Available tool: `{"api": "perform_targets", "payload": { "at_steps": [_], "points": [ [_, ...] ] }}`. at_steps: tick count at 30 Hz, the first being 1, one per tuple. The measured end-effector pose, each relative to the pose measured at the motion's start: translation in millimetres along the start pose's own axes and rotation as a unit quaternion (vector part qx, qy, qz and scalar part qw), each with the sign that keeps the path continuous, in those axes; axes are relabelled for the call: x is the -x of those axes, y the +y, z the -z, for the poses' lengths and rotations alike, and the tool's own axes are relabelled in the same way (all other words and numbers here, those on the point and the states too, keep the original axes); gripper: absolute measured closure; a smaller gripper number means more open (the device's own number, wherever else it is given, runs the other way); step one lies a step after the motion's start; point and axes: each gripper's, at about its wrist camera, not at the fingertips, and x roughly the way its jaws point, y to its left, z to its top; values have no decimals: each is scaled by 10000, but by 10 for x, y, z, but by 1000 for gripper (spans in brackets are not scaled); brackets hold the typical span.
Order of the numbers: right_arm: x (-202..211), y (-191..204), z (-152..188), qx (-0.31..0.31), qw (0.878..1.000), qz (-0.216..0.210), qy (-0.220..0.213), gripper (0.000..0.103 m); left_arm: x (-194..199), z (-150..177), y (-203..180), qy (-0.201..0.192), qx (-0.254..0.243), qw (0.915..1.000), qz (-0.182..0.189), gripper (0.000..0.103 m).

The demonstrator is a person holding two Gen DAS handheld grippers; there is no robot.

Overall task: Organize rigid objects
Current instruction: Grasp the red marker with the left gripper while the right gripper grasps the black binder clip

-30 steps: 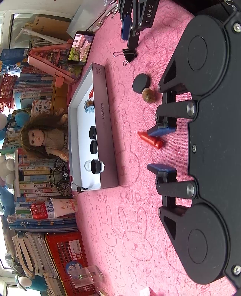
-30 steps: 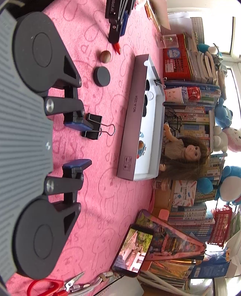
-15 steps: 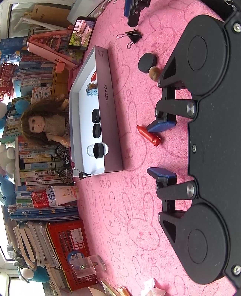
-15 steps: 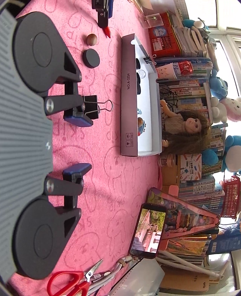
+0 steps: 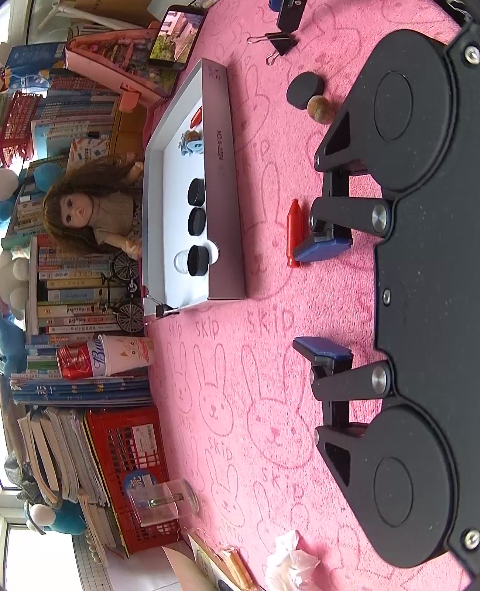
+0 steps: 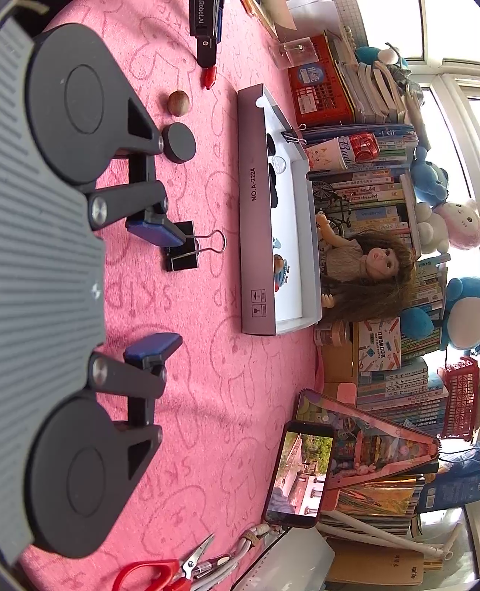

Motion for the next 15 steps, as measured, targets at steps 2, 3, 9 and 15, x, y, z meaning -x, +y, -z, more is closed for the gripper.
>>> {"api": "perform_targets", "payload": {
  "at_steps": [2, 3, 9, 15],
  "points": [
    [12, 26, 2, -7, 10000, -40, -1, 36, -10, -11, 4, 1, 41, 10000, -30, 60],
    [16, 42, 3, -23, 10000, -59, -1, 36, -15, -16, 3, 4, 59, 10000, -49, 60],
    [16, 95, 30, -237, 9996, -89, -84, 30, 101, -18, 4, -246, 270, 9993, 67, 52],
    [11, 161, 51, -339, 9989, 154, -273, 22, 250, 31, -56, -544, 411, 9973, 278, 41]
  ]
}}
